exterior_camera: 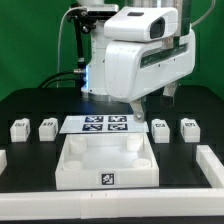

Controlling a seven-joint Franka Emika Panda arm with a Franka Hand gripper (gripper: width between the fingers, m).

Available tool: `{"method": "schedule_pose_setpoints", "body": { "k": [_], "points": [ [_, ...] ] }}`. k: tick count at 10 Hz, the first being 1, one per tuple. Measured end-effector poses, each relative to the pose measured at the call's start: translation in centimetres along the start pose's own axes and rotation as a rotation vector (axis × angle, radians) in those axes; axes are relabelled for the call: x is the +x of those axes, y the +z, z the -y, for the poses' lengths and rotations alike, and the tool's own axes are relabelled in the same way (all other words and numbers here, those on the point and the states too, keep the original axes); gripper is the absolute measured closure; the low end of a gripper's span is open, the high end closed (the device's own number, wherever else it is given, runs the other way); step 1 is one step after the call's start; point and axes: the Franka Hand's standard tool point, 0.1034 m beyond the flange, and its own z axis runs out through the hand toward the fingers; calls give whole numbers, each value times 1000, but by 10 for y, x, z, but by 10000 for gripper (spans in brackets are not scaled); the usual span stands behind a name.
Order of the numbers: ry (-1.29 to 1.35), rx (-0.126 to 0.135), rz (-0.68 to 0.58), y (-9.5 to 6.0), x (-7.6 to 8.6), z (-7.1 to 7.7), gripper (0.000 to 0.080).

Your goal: Assemble one leg

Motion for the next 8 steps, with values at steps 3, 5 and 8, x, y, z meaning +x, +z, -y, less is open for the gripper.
{"method": "schedule_pose_setpoints", "body": {
  "k": [3,5,8],
  "points": [
    [0,0,0,0,0,0,150],
    [0,0,0,0,0,0,150],
    [0,1,1,1,0,0,150]
  ]
}}
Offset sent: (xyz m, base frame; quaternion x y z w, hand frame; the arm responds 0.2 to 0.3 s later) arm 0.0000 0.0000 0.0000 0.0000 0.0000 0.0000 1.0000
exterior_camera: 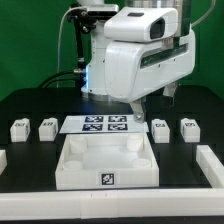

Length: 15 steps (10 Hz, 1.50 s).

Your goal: Assemble one leg

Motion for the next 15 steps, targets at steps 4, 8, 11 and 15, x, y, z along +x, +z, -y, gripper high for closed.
{"method": "schedule_pose_setpoints", "body": {
  "k": [4,8,11,15],
  "points": [
    [-101,-14,-13,5,-10,5,150],
    [-577,-15,-12,38,-95,50,150],
    [-807,-15,-30,77,-133,54,150],
    [-774,22,-35,109,-138,60,150]
  ]
}}
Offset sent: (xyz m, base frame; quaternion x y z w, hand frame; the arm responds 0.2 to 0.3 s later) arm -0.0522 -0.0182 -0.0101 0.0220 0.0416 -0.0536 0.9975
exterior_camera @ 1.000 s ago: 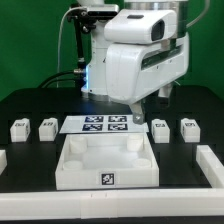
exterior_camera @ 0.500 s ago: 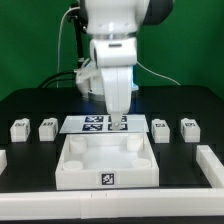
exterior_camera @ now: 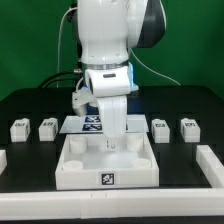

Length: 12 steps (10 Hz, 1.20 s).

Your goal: Assemble one leg

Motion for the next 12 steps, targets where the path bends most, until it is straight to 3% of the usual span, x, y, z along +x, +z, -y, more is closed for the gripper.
{"method": "schedule_pose_setpoints", "body": {
  "k": [3,4,5,6,7,12],
  "points": [
    [5,1,1,0,-2,1,196],
    [6,1,1,1,-2,1,373],
    [6,2,1,1,-2,1,373],
    [6,2,1,1,-2,1,574],
    [6,2,1,1,-3,1,706],
    [8,-7,2,0,-3,-1,740]
  ]
}}
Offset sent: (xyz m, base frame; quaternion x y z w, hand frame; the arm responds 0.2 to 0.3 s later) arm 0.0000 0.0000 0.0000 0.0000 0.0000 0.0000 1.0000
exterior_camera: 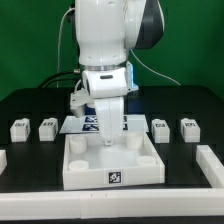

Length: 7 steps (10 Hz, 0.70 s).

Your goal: Assemble one leg

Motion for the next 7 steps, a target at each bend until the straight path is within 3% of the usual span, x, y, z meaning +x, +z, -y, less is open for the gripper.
{"method": "schedule_pose_setpoints", "body": {
  "k": [3,7],
  "points": [
    [3,0,0,0,1,0,739],
    [96,-22,-14,-2,37,-31,739]
  ]
}}
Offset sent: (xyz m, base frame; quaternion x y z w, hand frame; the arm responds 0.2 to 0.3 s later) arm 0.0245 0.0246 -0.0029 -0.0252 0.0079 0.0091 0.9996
